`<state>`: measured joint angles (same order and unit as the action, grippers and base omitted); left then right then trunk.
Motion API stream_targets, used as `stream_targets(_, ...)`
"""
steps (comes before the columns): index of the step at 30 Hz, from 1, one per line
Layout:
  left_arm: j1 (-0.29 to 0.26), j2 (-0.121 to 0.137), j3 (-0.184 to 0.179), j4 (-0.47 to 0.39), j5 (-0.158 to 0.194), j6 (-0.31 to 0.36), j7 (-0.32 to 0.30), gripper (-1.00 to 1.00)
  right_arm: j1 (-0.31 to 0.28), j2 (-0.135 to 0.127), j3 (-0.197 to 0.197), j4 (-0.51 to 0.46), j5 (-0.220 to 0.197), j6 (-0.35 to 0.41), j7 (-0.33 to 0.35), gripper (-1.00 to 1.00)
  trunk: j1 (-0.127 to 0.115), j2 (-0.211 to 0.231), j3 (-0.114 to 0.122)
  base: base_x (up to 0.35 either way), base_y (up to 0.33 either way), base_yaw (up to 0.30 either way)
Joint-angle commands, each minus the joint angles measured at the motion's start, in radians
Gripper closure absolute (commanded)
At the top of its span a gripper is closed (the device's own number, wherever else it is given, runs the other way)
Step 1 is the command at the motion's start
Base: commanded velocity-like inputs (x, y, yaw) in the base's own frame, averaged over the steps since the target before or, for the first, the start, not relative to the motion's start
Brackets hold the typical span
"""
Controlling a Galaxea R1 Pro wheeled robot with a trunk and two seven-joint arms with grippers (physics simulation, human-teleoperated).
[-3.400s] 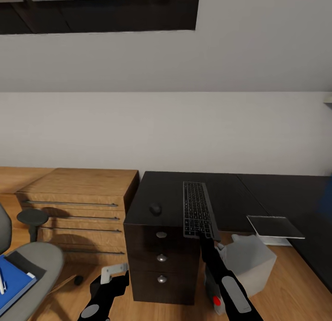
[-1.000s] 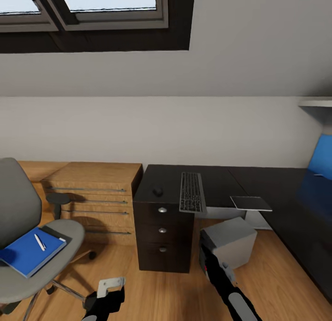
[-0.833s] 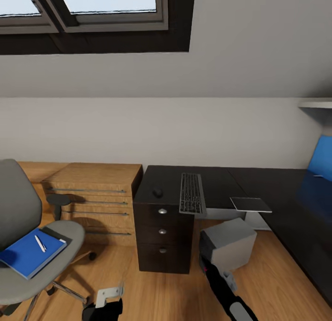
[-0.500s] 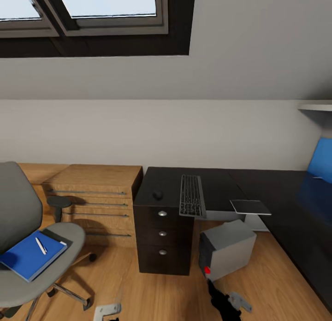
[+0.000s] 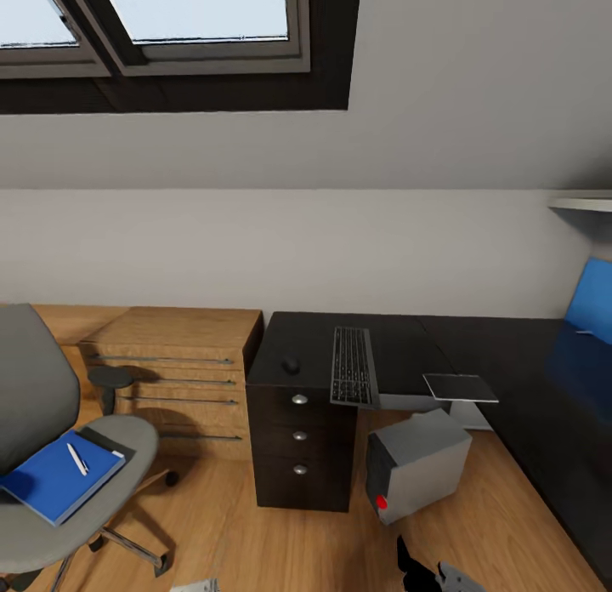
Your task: In the bedroom, organize the workspace by keeping the computer under the desk, ensuring the monitor is on the desk, placing the keyboard on the desk next to the monitor, placing the mouse on the desk next to the keyboard, moving the folder from the swivel chair onto the desk next to the mouse, stacking the notebook on top of the folder with the pen on top of the notebook, and positioning the swivel chair next to the desk.
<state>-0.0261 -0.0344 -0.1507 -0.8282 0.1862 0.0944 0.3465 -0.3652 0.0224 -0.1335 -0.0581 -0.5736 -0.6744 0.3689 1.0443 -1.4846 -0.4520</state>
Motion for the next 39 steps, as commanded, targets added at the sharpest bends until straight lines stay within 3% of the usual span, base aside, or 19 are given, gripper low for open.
stream_targets(1, 0.005, -0.005, -0.002, 0.004, 0.013, -0.002, 0.011, -1.0, -0.001, 0.006, -0.006, -0.005, 0.002, -0.007, 0.004, -1.0, -0.004, 0.007, 0.002, 0.0, 0.0, 0.0)
stream_targets(5, 0.028, -0.009, -0.001, -0.004, -0.01, -0.012, 0.014, -1.0, -0.001, 0.026, -0.004, 0.018, -0.007, -0.015, 0.005, -1.0, -0.019, 0.035, 0.015, 0.0, 0.0, 0.0)
stream_targets(10, 0.039, -0.004, -0.001, -0.032, -0.03, 0.016, 0.015, -1.0, -0.001, 0.026, -0.003, 0.031, -0.023, -0.019, 0.028, -1.0, -0.038, 0.07, 0.03, 0.0, 0.0, 0.0)
stream_targets(16, 0.042, -0.004, -0.001, -0.041, -0.035, 0.048, 0.016, -1.0, -0.001, 0.026, -0.003, 0.034, -0.028, -0.02, 0.033, -1.0, -0.061, 0.112, 0.049, 0.0, 0.0, 0.0)
stream_targets(31, 0.043, -0.004, -0.001, -0.037, -0.033, 0.051, 0.018, -1.0, -0.001, 0.026, -0.003, 0.035, -0.028, -0.064, 0.035, -1.0, -0.119, 0.217, 0.096, 0.0, 0.0, 0.0)
stream_targets(39, 0.043, -0.002, 0.006, -0.035, -0.031, 0.051, 0.02, -1.0, -0.001, 0.025, -0.003, 0.035, -0.028, -0.075, 0.033, -1.0, -0.15, 0.273, 0.121, -0.099, -0.083, 0.177)
